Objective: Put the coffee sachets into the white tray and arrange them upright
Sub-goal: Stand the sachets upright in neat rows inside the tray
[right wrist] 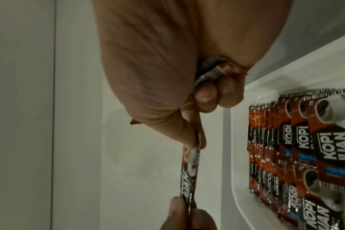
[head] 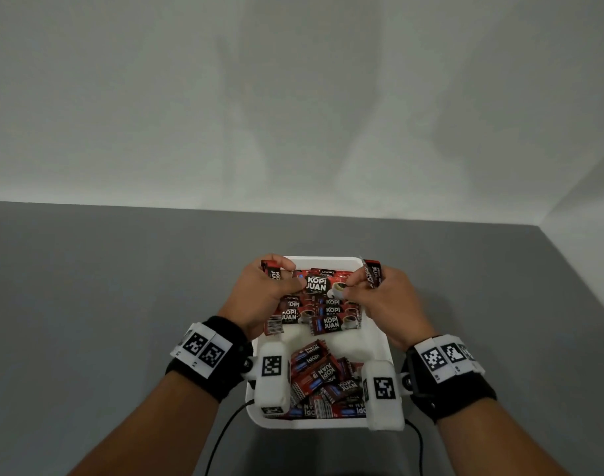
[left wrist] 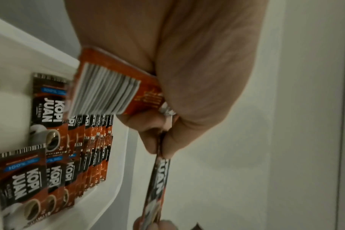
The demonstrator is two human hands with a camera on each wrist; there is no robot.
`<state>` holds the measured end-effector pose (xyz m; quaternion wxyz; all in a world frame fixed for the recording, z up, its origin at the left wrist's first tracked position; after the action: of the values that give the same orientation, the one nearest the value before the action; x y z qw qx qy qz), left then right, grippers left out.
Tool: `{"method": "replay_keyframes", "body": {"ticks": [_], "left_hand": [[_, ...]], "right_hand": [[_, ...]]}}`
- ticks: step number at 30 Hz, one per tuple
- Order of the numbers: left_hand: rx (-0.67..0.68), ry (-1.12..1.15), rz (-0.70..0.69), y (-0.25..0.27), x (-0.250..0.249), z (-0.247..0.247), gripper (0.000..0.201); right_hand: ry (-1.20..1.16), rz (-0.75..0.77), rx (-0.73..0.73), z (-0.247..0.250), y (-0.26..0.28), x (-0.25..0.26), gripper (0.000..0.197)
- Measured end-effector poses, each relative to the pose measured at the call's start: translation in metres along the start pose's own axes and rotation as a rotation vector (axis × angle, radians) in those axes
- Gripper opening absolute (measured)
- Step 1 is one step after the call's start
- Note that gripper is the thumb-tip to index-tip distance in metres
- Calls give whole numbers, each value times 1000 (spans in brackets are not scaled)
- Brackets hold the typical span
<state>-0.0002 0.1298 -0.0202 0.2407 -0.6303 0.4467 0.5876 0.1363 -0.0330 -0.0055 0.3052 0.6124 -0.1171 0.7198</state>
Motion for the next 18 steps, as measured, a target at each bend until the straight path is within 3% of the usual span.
{"method": "replay_keyframes", "body": {"ticks": [4, 8, 10, 12, 15, 18], "left_hand": [[-44, -103, -9, 0, -5, -4, 27], [68, -163, 1, 1, -8, -19, 21], [120, -145, 14, 3, -9, -28, 12], [134, 8, 66, 5, -8, -29, 23], [162, 225, 139, 6, -6, -24, 44], [201, 188, 103, 10, -7, -24, 30]], "right_hand": [[389, 88, -34, -1, 0, 7, 30], [806, 184, 98, -16, -2, 13, 42], [945, 156, 111, -26, -4, 9, 32], [932, 145, 105, -28, -5, 8, 16], [694, 102, 100, -24, -9, 5, 23], [397, 82, 46, -20, -8, 12, 23]]}}
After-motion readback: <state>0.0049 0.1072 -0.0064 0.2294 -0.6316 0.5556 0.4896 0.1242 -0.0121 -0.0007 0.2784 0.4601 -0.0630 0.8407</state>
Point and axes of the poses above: each hand's wrist, its own y-axis away from the middle knuckle, its own z-axis out of the back of the hand, x = y × z, the point moved 2 cm from there along -y, towards the middle knuckle, and after that the axes turned 12 degrees about x, right-handed, at the moved point
